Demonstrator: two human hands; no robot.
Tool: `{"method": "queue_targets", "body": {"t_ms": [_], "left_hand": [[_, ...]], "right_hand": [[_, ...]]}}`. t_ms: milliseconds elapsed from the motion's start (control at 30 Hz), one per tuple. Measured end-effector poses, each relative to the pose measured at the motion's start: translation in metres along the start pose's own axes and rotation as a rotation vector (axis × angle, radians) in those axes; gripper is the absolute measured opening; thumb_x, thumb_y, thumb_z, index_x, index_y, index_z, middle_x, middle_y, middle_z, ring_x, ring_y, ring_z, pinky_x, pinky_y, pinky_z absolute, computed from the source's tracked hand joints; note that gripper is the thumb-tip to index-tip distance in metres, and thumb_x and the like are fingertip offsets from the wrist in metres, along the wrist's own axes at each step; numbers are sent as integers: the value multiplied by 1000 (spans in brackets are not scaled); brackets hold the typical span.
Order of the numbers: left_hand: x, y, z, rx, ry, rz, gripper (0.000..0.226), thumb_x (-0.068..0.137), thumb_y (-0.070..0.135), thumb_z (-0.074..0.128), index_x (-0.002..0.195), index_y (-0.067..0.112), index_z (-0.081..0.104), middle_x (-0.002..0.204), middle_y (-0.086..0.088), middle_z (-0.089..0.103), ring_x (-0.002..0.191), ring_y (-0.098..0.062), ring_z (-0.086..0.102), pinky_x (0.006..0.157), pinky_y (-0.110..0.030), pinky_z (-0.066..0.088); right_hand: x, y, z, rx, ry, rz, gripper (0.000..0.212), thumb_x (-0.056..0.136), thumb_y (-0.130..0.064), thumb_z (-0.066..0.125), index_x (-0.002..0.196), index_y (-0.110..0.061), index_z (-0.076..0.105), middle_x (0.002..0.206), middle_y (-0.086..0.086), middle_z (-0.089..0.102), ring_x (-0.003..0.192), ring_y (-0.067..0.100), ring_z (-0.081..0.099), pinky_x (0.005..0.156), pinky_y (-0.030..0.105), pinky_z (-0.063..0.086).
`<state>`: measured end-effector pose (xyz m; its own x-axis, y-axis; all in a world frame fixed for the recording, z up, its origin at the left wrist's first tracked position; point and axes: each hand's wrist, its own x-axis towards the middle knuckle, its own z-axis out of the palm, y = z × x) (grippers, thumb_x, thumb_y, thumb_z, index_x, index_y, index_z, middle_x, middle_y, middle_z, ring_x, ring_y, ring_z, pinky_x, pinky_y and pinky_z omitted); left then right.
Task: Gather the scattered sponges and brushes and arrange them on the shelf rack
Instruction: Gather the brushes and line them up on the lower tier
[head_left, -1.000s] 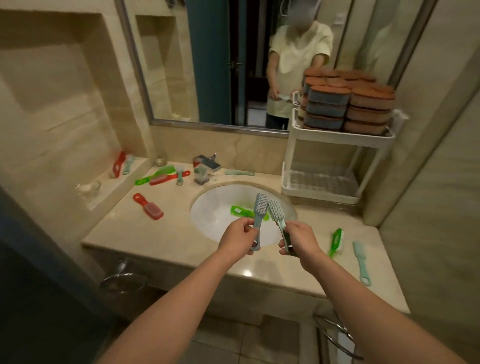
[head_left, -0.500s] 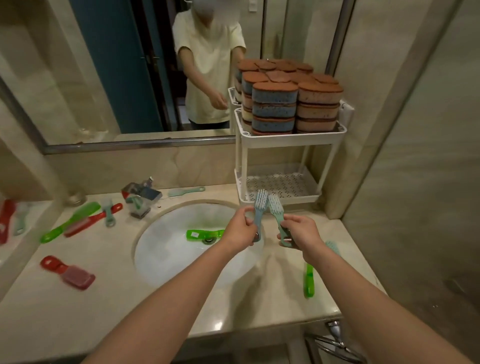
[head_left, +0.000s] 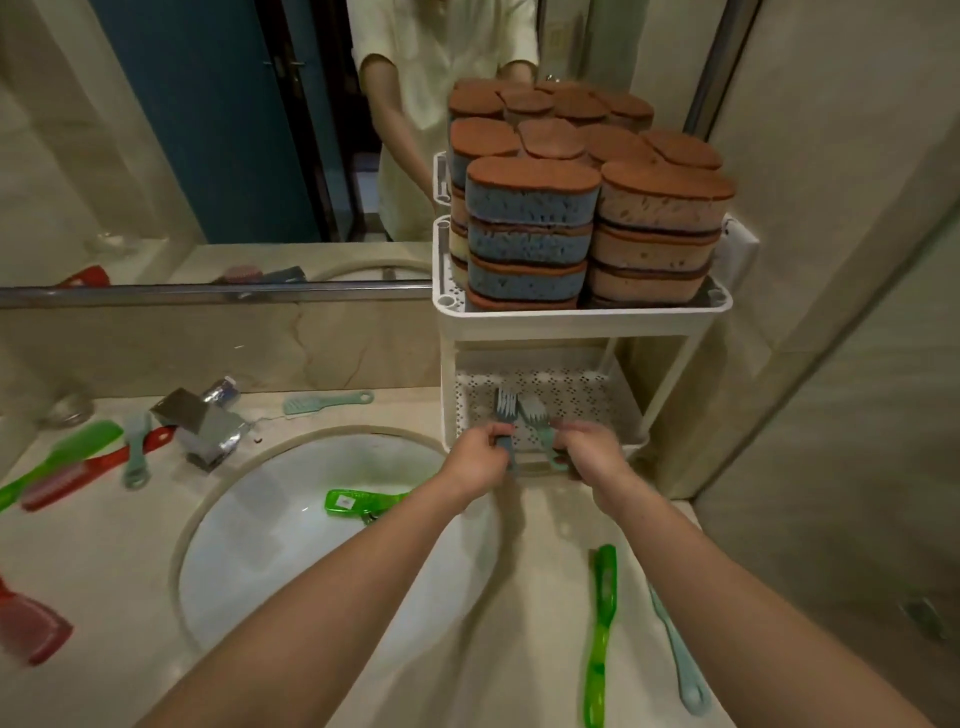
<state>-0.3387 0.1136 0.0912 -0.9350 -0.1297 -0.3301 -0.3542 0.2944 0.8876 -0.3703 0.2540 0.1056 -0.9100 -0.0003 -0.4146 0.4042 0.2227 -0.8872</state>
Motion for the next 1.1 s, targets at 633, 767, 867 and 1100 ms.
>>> {"method": "queue_targets", "body": {"t_ms": [633,767,867,1100], "left_hand": [[103,-7,27,567,52,-163,32,95,19,43,121,7,60,120,-16,60,107,-31,56,87,-37,50],[104,-11,31,821,40,-51,49,92,24,47,140,13,45,146,-11,40,131,-32,38,104,-42,42],[100,-14,30,819,-74,32,47,95,21,42,141,12,42,152,-8,31,137,-28,33,107,-43,39],[93,-20,26,975,-45,21,57,102,41,25,151,11,23,160,-8,16,147,-23,13,116,-39,26]], "right_hand": [[132,8,18,-442,-225,-132,25,87,-6,56,104,-13,74,104,9,70,94,27,65,87,33,53],[141,9,17,-551,-235,-161,23,93,-19,55,100,-9,74,99,10,70,95,28,64,85,32,51],[146,10,17,-497,-198,-163,24,93,-14,50,96,-4,71,90,12,68,87,29,62,72,27,44],[142,6,29,-192,-318,-55,25,90,-5,49,81,-17,68,78,2,65,71,15,56,64,25,46]]}}
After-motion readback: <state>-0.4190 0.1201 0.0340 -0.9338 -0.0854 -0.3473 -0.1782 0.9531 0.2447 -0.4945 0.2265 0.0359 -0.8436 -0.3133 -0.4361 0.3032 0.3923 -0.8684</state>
